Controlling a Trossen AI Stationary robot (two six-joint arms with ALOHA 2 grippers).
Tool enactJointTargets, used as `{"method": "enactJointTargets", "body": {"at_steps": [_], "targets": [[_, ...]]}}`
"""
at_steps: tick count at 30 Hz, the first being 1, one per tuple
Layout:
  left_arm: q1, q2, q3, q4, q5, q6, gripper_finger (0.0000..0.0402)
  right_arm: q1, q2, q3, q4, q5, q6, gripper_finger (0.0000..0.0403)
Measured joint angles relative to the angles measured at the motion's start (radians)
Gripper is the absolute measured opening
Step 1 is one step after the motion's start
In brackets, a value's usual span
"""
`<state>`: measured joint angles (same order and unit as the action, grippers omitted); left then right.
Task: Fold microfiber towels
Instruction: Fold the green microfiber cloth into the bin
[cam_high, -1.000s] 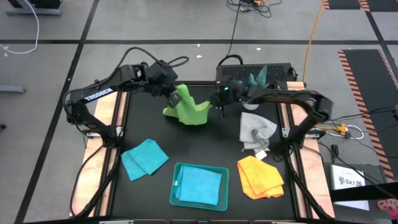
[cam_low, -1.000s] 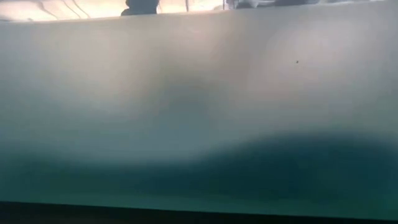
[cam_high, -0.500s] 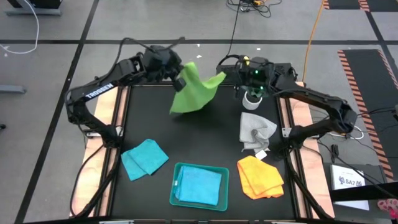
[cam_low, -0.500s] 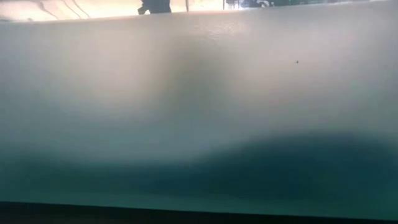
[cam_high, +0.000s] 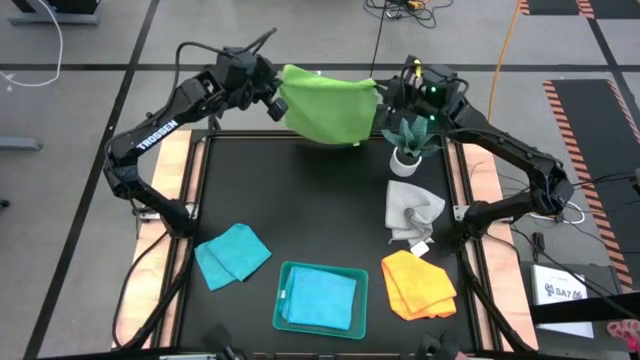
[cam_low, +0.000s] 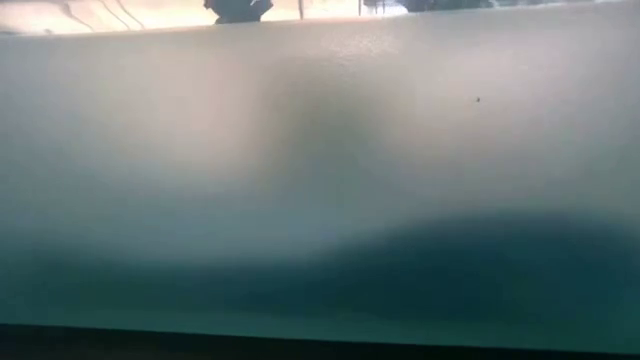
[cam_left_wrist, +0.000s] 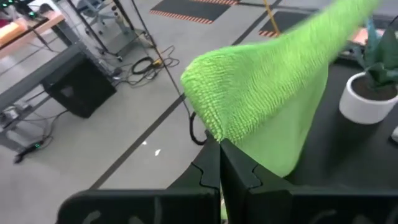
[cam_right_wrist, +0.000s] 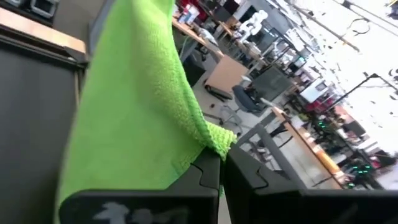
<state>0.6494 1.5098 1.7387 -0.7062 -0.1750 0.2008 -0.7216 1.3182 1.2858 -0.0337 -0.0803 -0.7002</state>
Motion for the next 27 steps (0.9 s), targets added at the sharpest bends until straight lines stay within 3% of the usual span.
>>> {"method": "enactJointTargets", "body": {"at_steps": [7, 14, 27], "targets": [[0.061, 0.016, 0.0, 0.012, 0.029, 0.023, 0.0001, -0.007, 0.056, 0.0, -0.016, 0.006, -0.048, 0.0], [0.104, 0.05, 0.0, -0.03, 0.089, 0.02, 0.0001, -0.015, 0.055, 0.004, -0.005, 0.115, -0.173, 0.0], [0.091, 0.107, -0.001, -0.1, 0.131, 0.011, 0.0001, 0.042, 0.048, 0.031, -0.265, 0.103, -0.05, 0.0]]}}
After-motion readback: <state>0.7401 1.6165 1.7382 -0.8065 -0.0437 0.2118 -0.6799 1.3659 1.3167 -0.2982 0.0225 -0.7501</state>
